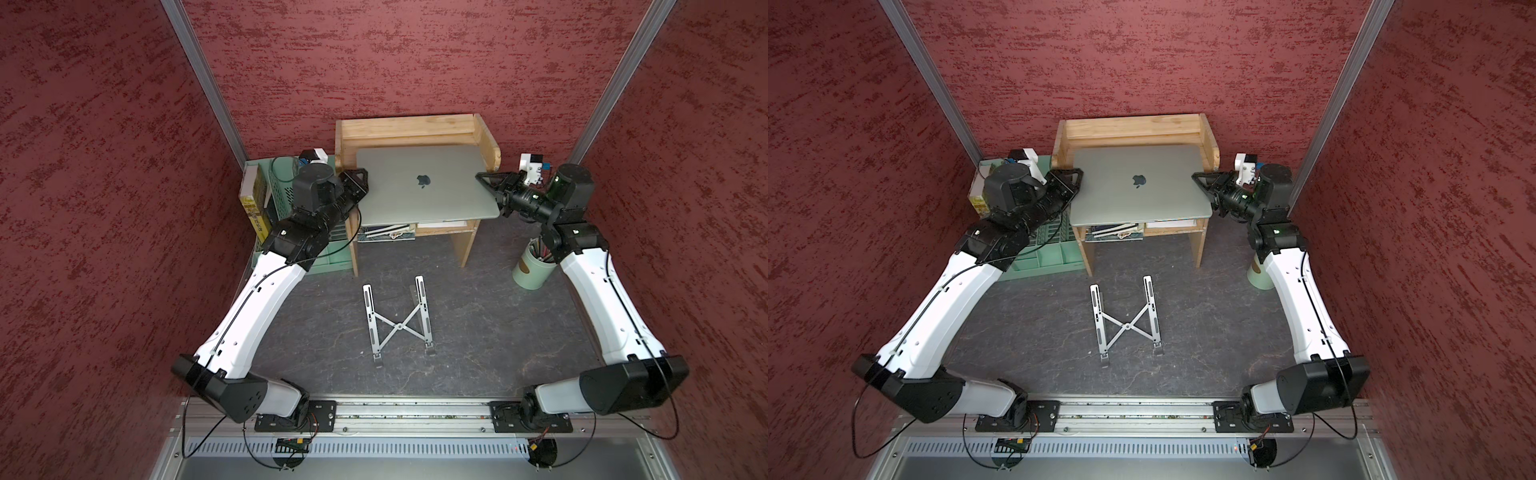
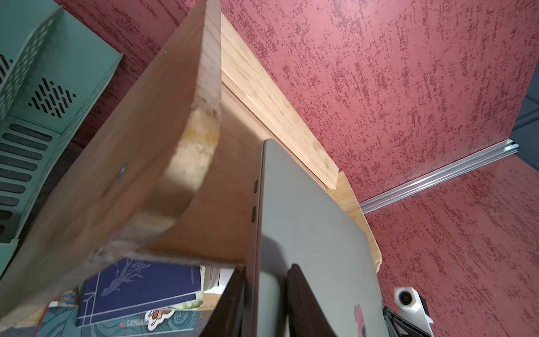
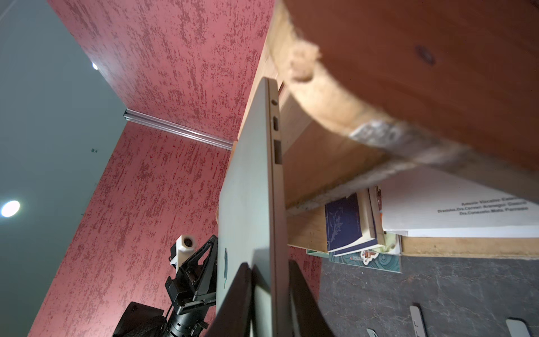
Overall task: Close the laptop lid and set it aside
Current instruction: Place the laptop on the shelf.
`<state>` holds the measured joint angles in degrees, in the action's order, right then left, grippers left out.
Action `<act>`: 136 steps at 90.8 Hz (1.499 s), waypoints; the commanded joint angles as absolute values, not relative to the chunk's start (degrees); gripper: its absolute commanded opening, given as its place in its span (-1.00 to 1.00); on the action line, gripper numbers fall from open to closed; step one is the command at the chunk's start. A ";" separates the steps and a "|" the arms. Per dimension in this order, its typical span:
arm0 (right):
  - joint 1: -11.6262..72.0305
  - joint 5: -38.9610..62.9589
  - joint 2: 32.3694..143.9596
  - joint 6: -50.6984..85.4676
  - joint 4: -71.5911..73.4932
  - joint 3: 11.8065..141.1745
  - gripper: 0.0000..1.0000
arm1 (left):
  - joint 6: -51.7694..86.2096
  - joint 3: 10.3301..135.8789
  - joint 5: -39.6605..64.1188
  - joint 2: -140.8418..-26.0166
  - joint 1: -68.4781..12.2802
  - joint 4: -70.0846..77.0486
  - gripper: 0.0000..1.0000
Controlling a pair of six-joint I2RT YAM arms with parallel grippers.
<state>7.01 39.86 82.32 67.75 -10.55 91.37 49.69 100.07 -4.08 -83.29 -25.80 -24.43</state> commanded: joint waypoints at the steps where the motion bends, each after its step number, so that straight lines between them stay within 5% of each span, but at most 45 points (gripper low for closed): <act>1: 14.86 54.80 82.94 72.79 -3.62 95.18 -1.00 | 53.83 104.44 14.95 -88.41 -33.23 -11.78 -1.00; 49: 14.69 49.97 89.75 82.36 -2.09 99.99 -1.00 | 59.37 107.70 9.83 -93.02 -31.65 -11.86 -0.89; 84: 14.74 47.93 89.66 82.76 -5.12 100.75 -1.00 | 57.95 110.27 8.88 -94.18 -32.35 -10.78 0.13; 104: 14.76 45.52 88.24 82.85 -5.11 98.06 -1.00 | 53.31 113.17 5.84 -93.28 -34.40 -14.73 0.96; 136: 14.75 41.95 87.59 83.33 -4.37 95.94 -1.00 | 39.80 124.21 -1.64 -92.29 -38.36 -25.01 0.99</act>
<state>8.49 38.33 87.83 83.42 -7.11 96.53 42.57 118.24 -17.37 -92.68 -29.15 -29.28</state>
